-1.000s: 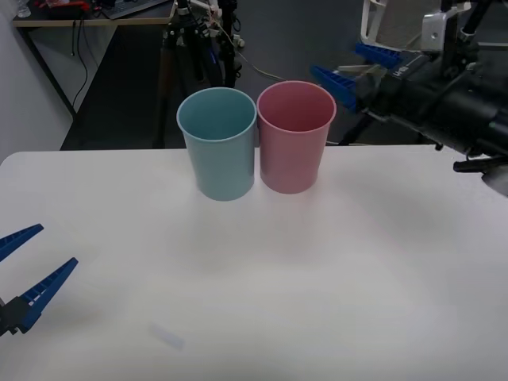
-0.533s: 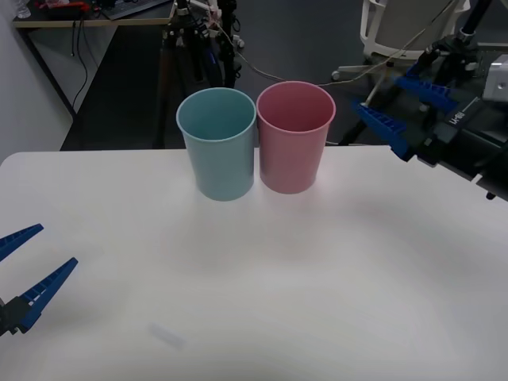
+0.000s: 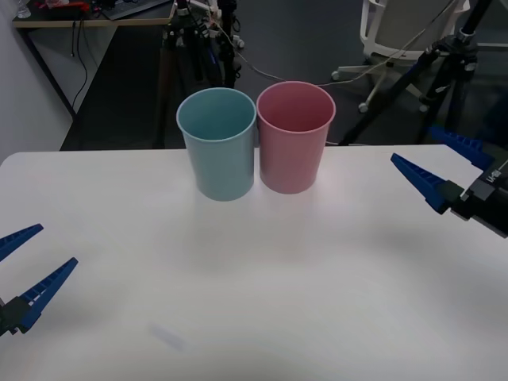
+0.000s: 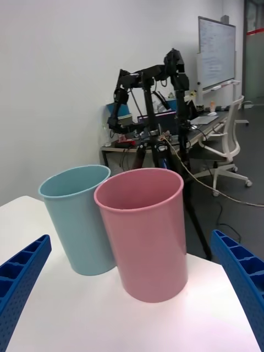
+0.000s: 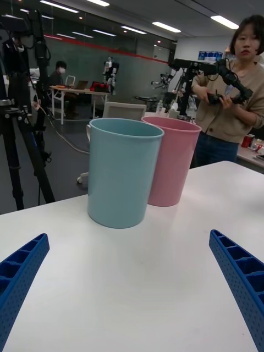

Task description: Grasp the object on the table and drop it into the matching bin: aluminum can to the light blue bin, PET bottle to the pink bin.

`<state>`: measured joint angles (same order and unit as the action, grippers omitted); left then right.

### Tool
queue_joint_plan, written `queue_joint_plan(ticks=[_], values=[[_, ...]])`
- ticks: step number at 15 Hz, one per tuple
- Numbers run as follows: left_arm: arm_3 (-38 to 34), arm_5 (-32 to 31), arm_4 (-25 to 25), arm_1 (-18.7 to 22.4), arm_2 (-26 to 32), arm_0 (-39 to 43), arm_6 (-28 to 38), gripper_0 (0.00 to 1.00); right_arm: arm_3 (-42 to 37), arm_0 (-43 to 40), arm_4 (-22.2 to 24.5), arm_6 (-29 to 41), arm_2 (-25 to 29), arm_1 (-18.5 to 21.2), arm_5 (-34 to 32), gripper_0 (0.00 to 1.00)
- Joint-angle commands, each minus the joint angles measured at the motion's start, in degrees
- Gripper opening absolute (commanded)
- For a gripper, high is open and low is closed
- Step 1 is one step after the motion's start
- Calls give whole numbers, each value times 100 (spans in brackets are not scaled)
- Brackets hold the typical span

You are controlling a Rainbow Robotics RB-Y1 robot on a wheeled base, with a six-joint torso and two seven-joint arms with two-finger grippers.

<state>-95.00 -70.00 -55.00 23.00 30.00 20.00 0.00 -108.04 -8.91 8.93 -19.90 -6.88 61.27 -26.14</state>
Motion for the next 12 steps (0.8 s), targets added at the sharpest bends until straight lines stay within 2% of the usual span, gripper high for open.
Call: queue_joint_plan(ticks=[1,4,6,9,12], values=[[0,0,0,0,0,0,0,100,2,-497,495,101,301,-352,-225,100],[0,0,0,0,0,0,0,100,11,-1016,1119,241,547,-695,-611,100],[0,0,0,0,0,0,0,100,125,-1253,1489,320,697,-1046,-989,100],[0,0,0,0,0,0,0,100,520,-1288,2394,470,916,-1706,-1842,100],[0,0,0,0,0,0,0,100,520,-1403,2781,540,987,-2031,-2149,100]])
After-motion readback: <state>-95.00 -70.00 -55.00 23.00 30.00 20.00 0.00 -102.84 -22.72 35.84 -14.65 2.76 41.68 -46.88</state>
